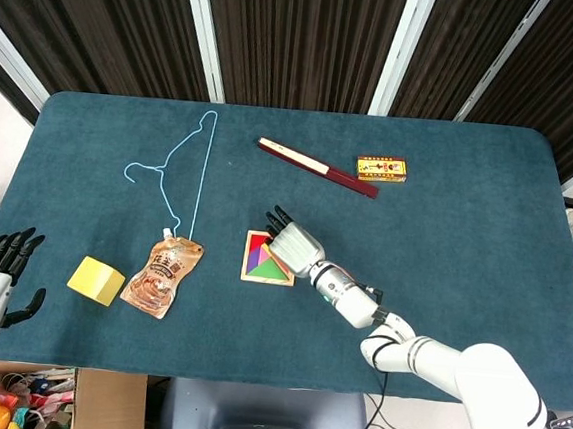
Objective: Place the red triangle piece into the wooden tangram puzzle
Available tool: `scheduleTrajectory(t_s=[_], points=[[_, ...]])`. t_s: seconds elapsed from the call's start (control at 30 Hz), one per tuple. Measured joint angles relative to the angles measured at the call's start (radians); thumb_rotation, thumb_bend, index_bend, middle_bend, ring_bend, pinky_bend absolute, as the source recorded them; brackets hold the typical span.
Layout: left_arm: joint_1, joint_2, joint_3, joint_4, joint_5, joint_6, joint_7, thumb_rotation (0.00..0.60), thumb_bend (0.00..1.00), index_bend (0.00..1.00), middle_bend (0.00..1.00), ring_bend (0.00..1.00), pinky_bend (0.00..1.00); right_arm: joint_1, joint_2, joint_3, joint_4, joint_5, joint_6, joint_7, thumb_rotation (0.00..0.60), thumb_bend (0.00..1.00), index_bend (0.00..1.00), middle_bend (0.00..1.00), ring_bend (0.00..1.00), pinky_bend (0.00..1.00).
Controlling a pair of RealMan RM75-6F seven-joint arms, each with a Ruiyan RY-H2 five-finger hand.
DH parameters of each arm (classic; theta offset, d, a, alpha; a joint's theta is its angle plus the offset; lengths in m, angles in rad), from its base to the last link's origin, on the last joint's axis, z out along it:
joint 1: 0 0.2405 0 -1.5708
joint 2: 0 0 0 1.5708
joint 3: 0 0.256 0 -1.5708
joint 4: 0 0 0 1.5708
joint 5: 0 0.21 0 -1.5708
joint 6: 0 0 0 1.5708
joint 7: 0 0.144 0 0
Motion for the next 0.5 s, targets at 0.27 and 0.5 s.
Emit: scheduleTrajectory(t_s=[0.27,0.5], points=[[0.002,0.002,0.0,-0.002,0.003,0.005,-0.003,0.6,0.44,0.0,0.0,0.0,0.09,0.001,-0.004,-0.007,0.0,0.003,0.002,-0.014,0.6,0.46,0.69,0.3,0.07,0.0],[0.005,0.007,-0.001,-0.004,0.004,0.012,-0.011,0.6,0.43,0.0,0.0,0.0,0.09,0.0,-0.005,-0.012,-0.006,0.013,0.002,-0.038,0.6,0.46,0.68,0.31,0.07,0.0]])
